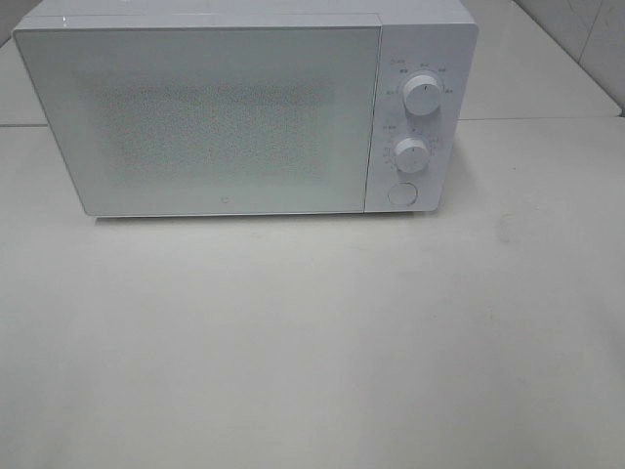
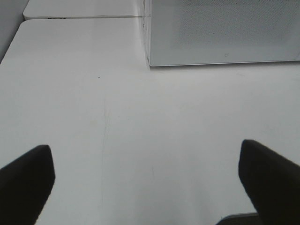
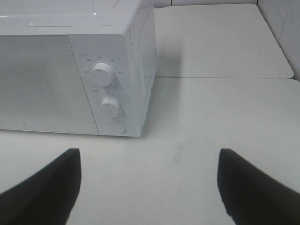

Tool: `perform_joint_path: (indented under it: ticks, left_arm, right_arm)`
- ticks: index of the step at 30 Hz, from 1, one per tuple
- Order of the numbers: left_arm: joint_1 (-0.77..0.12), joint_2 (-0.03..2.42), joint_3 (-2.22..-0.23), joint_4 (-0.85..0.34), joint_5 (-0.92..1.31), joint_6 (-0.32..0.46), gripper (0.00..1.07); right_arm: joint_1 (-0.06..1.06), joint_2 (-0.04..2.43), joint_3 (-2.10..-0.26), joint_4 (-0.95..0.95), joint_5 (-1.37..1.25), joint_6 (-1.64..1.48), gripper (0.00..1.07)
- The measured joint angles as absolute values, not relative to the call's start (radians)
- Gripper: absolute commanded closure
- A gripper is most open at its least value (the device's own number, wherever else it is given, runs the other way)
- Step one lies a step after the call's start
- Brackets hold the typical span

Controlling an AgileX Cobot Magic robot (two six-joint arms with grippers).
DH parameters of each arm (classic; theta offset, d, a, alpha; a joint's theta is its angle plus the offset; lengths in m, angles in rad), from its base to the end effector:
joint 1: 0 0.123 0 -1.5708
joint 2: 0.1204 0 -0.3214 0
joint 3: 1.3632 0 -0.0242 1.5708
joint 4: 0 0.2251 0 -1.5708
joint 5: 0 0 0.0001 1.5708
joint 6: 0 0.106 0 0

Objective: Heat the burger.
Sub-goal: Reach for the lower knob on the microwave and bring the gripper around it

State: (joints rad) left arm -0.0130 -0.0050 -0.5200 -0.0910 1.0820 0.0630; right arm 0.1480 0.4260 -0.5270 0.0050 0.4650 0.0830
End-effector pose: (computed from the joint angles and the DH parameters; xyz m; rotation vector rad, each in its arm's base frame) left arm -0.0548 -0.0078 0.2614 0.0841 2.0364 -0.0774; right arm 0.0434 0.0067 0.3268 -0.0576 1.8499 0.1663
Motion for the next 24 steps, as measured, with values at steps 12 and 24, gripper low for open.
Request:
perform_joint_path:
  ticks: [12,24]
  left_arm:
    - [-0.013,-0.005,-0.520,-0.091,1.082,0.063,0.05]
    - [-0.013,-0.005,-0.520,-0.091,1.082,0.063,0.05]
  right_arm:
    - [0.148,0.675,-0.527,0.005,0.240,0.084,0.31]
    - [0.148,0.915,-0.505,0.005,-0.013,0.085,0.31]
